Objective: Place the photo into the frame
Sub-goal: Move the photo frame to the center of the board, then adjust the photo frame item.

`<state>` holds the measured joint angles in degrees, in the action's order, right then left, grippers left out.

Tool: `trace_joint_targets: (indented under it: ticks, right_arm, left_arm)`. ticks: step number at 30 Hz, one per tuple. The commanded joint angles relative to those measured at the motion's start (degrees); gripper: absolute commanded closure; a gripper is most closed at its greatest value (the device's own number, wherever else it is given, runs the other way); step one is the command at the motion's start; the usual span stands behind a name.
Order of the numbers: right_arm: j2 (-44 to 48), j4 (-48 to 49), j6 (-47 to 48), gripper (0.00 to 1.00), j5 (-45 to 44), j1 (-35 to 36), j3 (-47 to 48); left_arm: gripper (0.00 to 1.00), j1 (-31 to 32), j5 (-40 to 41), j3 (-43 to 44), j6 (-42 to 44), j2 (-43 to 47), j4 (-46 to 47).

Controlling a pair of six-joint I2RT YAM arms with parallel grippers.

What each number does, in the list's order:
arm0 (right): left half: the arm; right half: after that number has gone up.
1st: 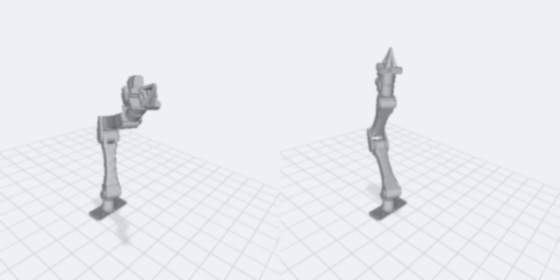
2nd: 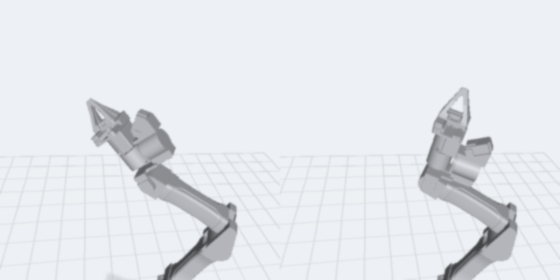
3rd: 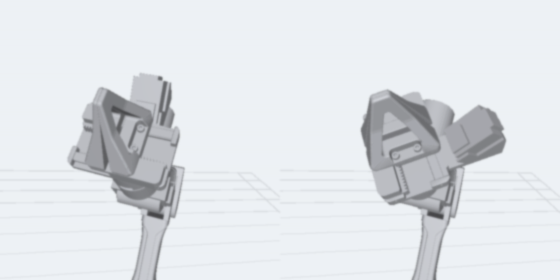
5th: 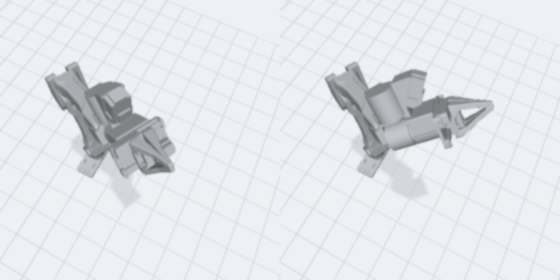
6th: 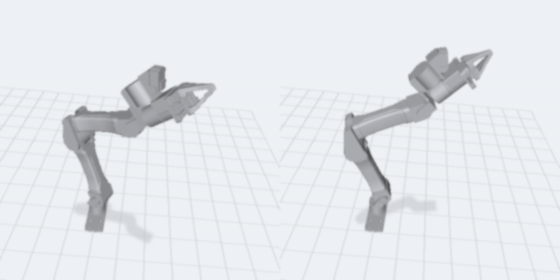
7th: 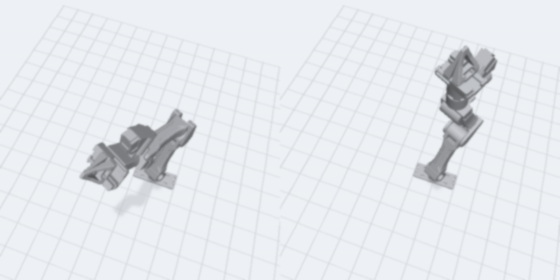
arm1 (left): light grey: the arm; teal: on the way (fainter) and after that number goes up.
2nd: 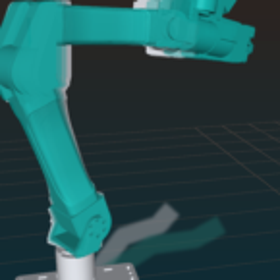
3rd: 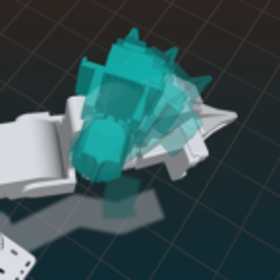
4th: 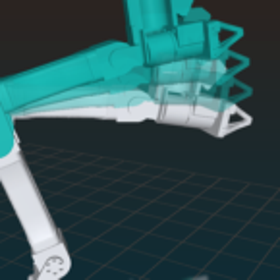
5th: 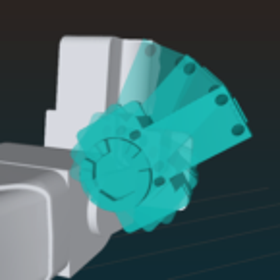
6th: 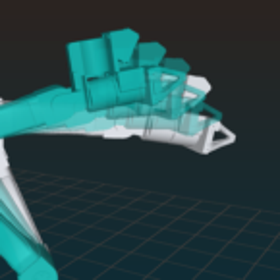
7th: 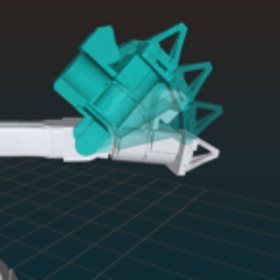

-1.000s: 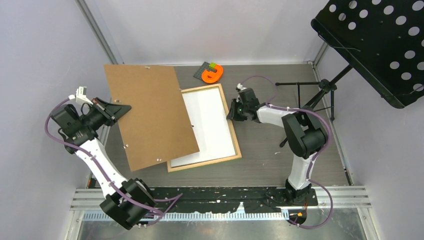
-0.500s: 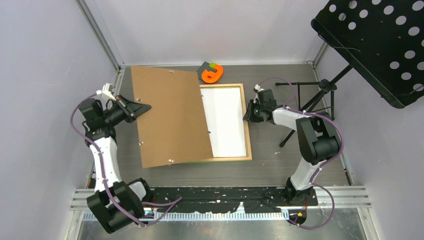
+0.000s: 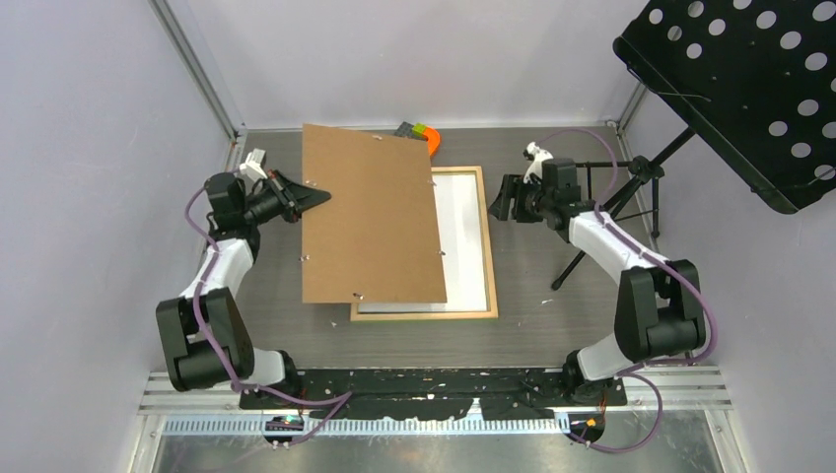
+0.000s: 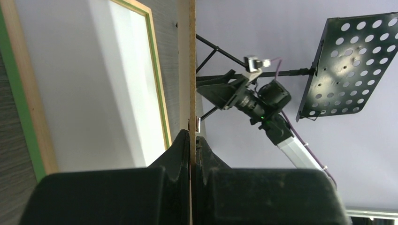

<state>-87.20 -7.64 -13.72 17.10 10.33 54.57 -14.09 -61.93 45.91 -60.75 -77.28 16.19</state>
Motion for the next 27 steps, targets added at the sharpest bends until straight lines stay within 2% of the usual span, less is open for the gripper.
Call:
trace_joint_targets:
  ticks: [1, 7, 11, 19, 27]
  right_arm:
    - [4.9, -0.2, 5.6, 0.3, 4.4, 0.0, 4.4]
    - [1.8, -4.3, 8.8, 0.31, 12.8, 0.0, 12.2]
    - [-1.4, -5.3, 9.7, 0.31, 15.4, 0.3, 16.7]
    - [-7.8, -10.1, 13.1, 0.36, 16.1, 3.8, 25.5]
    - [-11.4, -12.7, 16.0, 0.38, 15.5, 7.7, 27.1]
  left_arm:
    - [1.0, 3.6, 0.0, 1.7, -6.0, -3.4, 13.0]
    - [1.0, 7.3, 0.8, 1.7, -9.8, -8.9, 19.9]
    - [1.0, 9.3, 1.3, 1.3, -9.7, -10.0, 20.6]
    - [1.0, 11.2, 2.0, 1.0, -6.7, -9.7, 18.3]
    - [1.0, 12.2, 2.3, 0.8, -4.5, -8.6, 16.0]
